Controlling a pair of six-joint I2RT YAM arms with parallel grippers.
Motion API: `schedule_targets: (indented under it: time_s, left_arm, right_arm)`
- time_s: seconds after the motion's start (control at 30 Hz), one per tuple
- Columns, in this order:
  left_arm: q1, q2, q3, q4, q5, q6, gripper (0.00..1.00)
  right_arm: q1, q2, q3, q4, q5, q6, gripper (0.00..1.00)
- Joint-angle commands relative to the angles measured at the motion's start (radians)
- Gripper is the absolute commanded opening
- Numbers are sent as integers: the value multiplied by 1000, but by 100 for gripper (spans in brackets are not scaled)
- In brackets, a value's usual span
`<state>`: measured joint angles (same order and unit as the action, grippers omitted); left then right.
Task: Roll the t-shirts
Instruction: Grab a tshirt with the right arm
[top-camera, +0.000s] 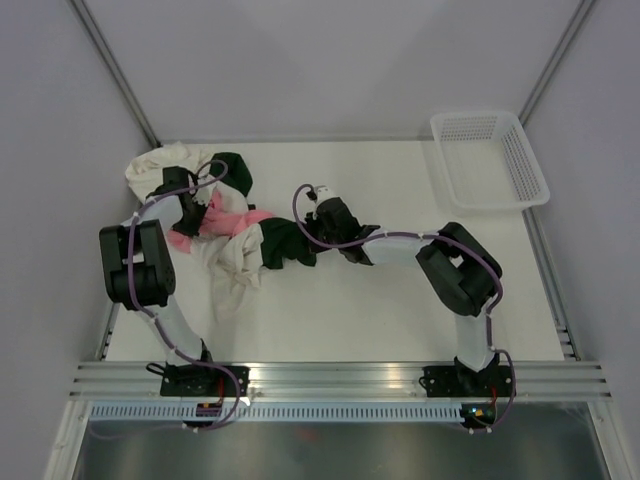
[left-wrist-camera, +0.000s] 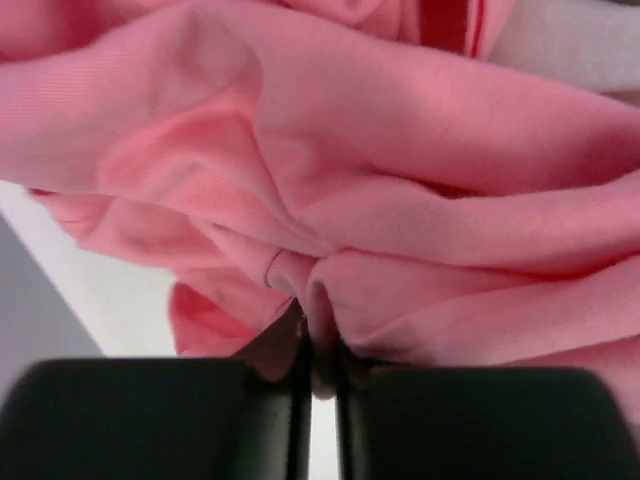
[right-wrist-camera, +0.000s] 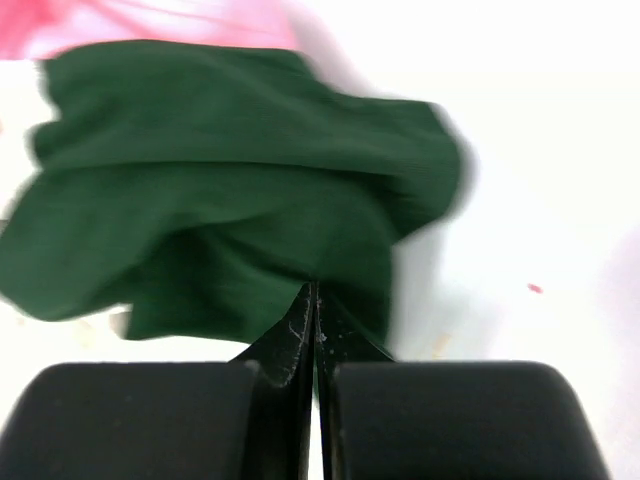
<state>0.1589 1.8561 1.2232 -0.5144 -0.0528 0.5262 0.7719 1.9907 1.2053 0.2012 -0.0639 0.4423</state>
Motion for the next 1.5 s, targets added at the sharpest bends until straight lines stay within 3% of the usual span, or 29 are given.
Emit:
schedule_targets:
  time_s: [0.0, 0.17, 0.2, 0.3, 0.37, 0.47, 0.67, 0.7, 0.77, 0.8, 0.9, 0.93, 1.0, 1.03, 1.13, 1.27, 1.47]
  left_arm:
    - [16, -86, 38, 123, -32, -57, 5]
    - [16, -208, 62, 114, 37, -74, 2]
    - [16, -247, 62, 106, 48, -72, 2]
    - [16, -287, 76, 64, 137, -80, 2]
    - [14, -297, 82, 50, 162, -95, 2]
    - [14, -313, 87, 30, 169, -100, 2]
    - [14, -325, 117, -3, 180, -85, 2]
    - [16, -324, 117, -3, 179, -83, 3]
    - [16, -313, 116, -4, 174, -83, 5]
    - [14, -307, 117, -4, 174, -86, 6]
    - [16, -290, 121, -1, 169, -98, 13]
    - [18, -287, 124, -1, 171, -98, 23]
    - [18, -269, 125, -3, 174, -97, 32]
    - [19, -258, 125, -3, 177, -97, 53]
    - [18, -203, 113, 8, 208, -104, 75]
    - [18, -60, 113, 13, 214, -129, 76]
    - [19, 18, 108, 25, 174, -109, 82]
  right_arm:
    - [-22, -88, -32, -28, 131, -30, 0]
    - [-88, -156, -95, -29, 139, -59, 0]
    - [-89, -153, -87, -31, 77, -89, 10]
    - [-66, -104, -46, -40, -5, -111, 67]
    - [-30, -66, -18, -43, -20, -108, 74]
    - [-8, 25, 26, -29, -47, -71, 77]
    - [-3, 115, 85, -39, -145, -56, 65]
    - [0, 114, 83, -37, -145, -57, 47]
    - [4, 106, 77, -42, -131, -59, 22]
    - [4, 96, 71, -54, -107, -57, 0]
    - [-8, -2, 10, -57, 5, -63, 0]
    - [-31, -83, -36, -48, 25, -66, 0]
    - [-62, -177, -84, -42, 61, -88, 0]
    - [-77, -226, -104, -42, 88, -100, 0]
    - [-121, -387, -150, -55, 79, -175, 0]
    - [-123, -493, -130, -130, 41, -231, 0]
    - [-135, -691, -122, -198, 196, -298, 0]
